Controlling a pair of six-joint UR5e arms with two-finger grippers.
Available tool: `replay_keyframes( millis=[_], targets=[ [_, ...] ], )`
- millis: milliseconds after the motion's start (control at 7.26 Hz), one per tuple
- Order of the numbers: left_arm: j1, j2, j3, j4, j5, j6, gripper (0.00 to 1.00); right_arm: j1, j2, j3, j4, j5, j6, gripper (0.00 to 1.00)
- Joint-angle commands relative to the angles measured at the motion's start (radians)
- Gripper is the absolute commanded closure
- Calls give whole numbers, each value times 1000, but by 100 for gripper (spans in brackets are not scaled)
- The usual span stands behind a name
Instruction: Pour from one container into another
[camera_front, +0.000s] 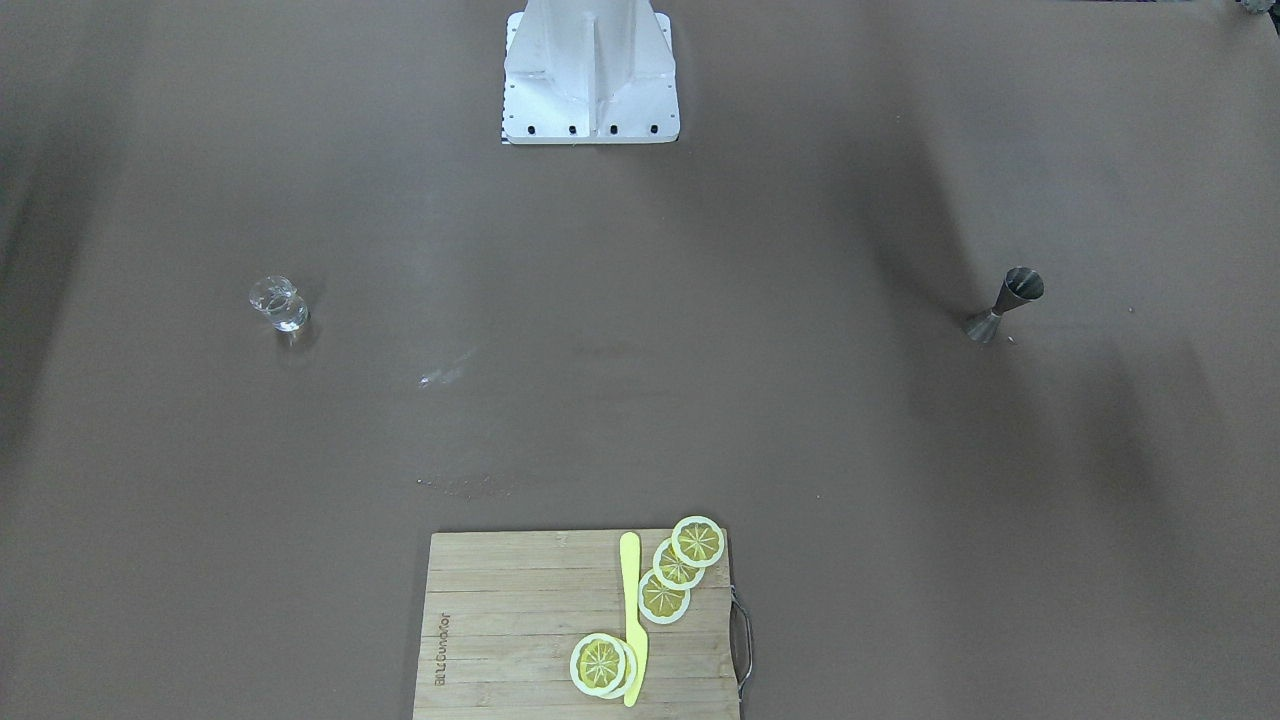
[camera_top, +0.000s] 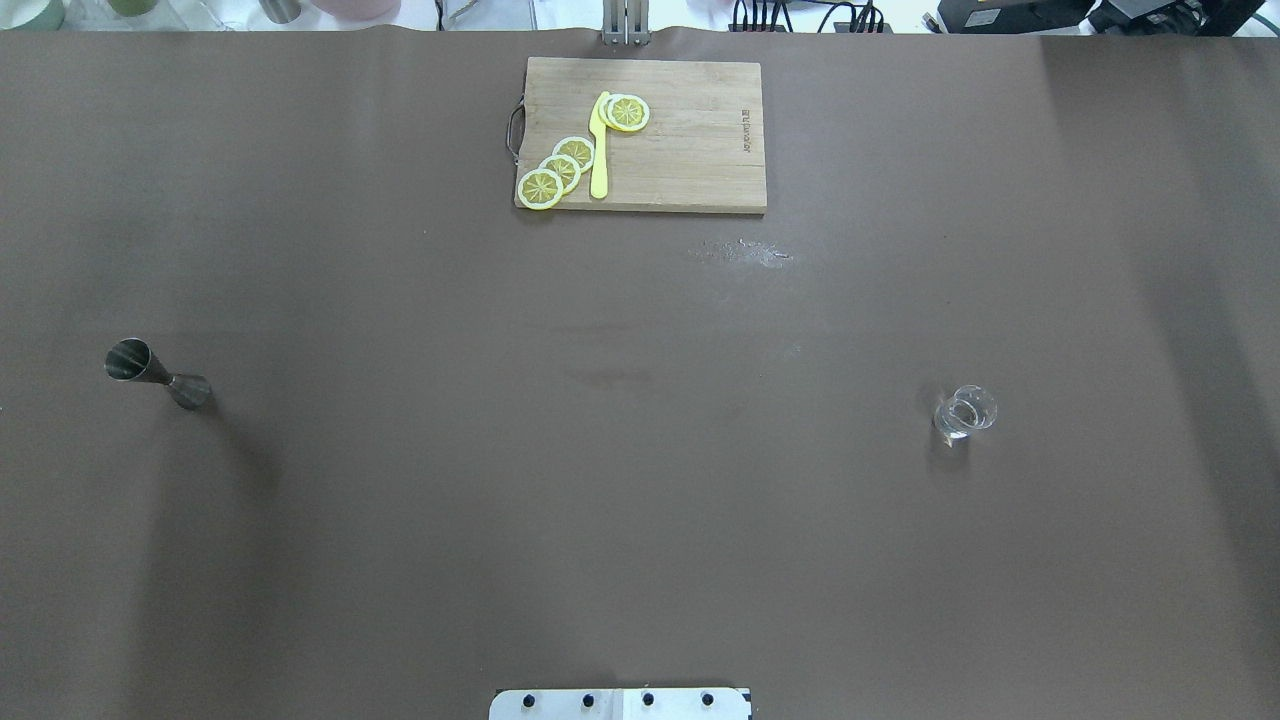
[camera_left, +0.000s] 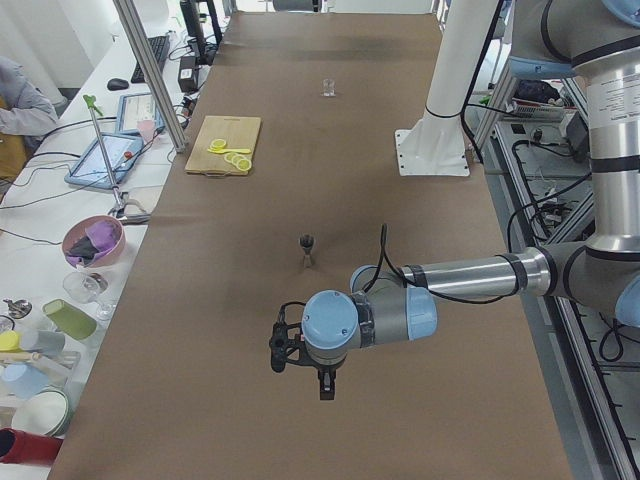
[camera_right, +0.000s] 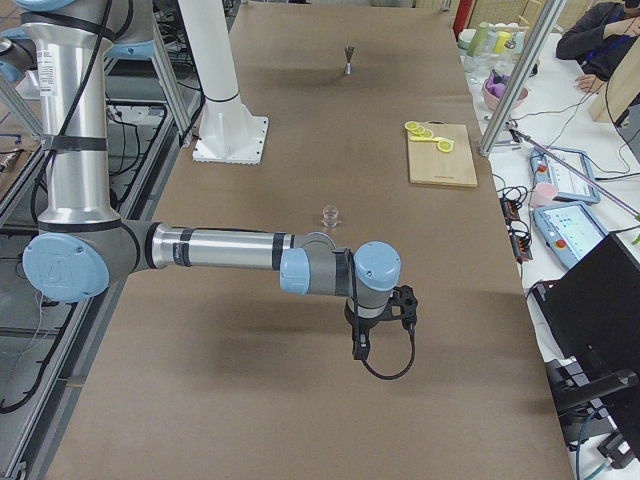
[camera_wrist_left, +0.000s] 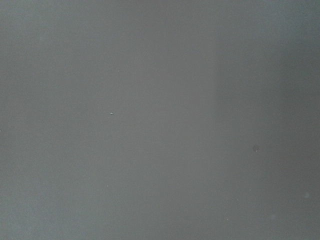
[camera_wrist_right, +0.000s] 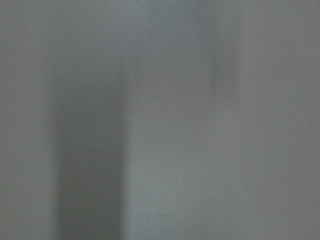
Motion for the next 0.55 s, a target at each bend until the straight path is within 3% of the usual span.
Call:
replay_keyframes(
  millis=[0, 413],
  targets=[
    [0, 0, 0, 1, 1, -2, 2, 0, -2, 0, 0, 1, 0, 0],
    [1, -3, 0, 1, 10, -2, 2, 0, -2, -2, 0, 3, 0, 0]
  ],
)
